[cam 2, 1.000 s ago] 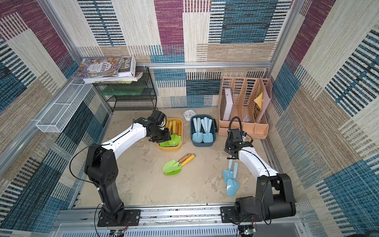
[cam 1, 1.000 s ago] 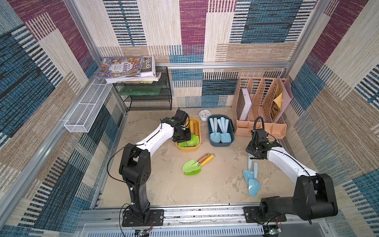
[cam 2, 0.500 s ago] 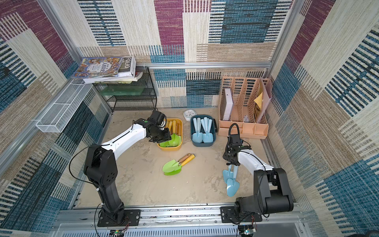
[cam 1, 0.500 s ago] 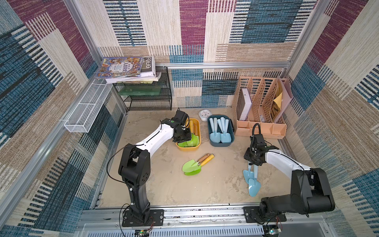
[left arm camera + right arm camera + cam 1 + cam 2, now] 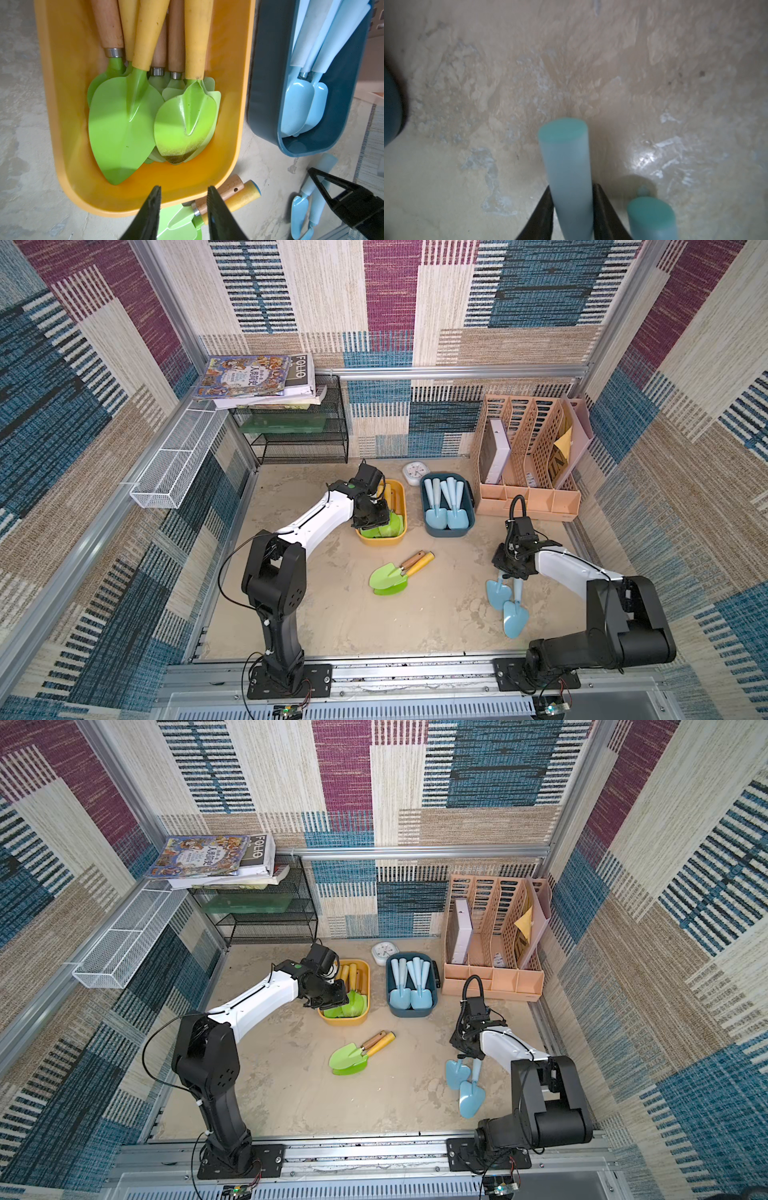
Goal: Sort the small shovels by color and place them into the storage box
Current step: Pick up the shovel from the center of the board, then place the shovel in the storage box.
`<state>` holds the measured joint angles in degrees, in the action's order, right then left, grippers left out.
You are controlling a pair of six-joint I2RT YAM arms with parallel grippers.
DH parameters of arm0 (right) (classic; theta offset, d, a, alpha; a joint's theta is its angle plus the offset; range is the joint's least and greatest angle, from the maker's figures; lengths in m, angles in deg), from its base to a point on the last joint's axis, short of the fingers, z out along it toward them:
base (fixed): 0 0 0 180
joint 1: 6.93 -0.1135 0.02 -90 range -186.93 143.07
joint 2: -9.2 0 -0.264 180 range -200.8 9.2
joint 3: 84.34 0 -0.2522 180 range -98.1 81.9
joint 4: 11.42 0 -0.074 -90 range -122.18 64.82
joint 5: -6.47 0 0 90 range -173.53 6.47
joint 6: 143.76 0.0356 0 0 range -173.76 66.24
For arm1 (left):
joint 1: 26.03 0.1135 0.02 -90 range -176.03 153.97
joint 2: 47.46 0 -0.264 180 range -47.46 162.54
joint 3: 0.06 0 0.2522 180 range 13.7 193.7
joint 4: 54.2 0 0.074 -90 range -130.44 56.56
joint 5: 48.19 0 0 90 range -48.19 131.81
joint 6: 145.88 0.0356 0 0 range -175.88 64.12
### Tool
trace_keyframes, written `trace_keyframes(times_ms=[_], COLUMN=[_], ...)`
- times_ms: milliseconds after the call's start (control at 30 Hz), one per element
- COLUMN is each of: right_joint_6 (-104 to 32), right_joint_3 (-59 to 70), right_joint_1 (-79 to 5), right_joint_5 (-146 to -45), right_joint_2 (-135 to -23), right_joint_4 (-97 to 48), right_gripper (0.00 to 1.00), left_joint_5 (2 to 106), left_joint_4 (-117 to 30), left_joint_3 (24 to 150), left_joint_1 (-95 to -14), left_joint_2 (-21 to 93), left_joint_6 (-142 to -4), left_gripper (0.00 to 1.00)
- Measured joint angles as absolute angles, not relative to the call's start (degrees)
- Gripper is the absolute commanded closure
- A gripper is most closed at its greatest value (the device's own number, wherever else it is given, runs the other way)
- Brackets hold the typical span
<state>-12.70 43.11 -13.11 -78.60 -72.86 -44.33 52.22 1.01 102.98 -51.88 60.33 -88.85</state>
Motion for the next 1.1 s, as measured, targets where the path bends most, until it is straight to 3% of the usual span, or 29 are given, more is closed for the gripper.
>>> trace_keyframes(times_ms=[167, 600, 1100], right_joint_6=[-12.07, -15.96, -29.07], right_joint_3=[42.35, 27.88, -3.27], right_joint_1=[-13.24, -18.27, -21.44], right_joint_5=[-80.91, -78.25, -74.64], right_joint_2=[-73.19, -68.38, -94.48], right_joint_4=[-43.18, -44.62, -45.84], right_gripper=[0.82, 0.81, 0.8], left_joint_5=[52.2, 52.0, 50.14], left_joint_4=[1.03, 1.23, 2.13], left_joint_3=[103.07, 103.07, 101.47], left_joint_1=[-51.88, -51.88, -51.88], left_joint_2=[60.37, 60.66, 58.87], left_joint_6=[-88.85, -88.44, -87.74], left_gripper=[0.61, 0.61, 0.61])
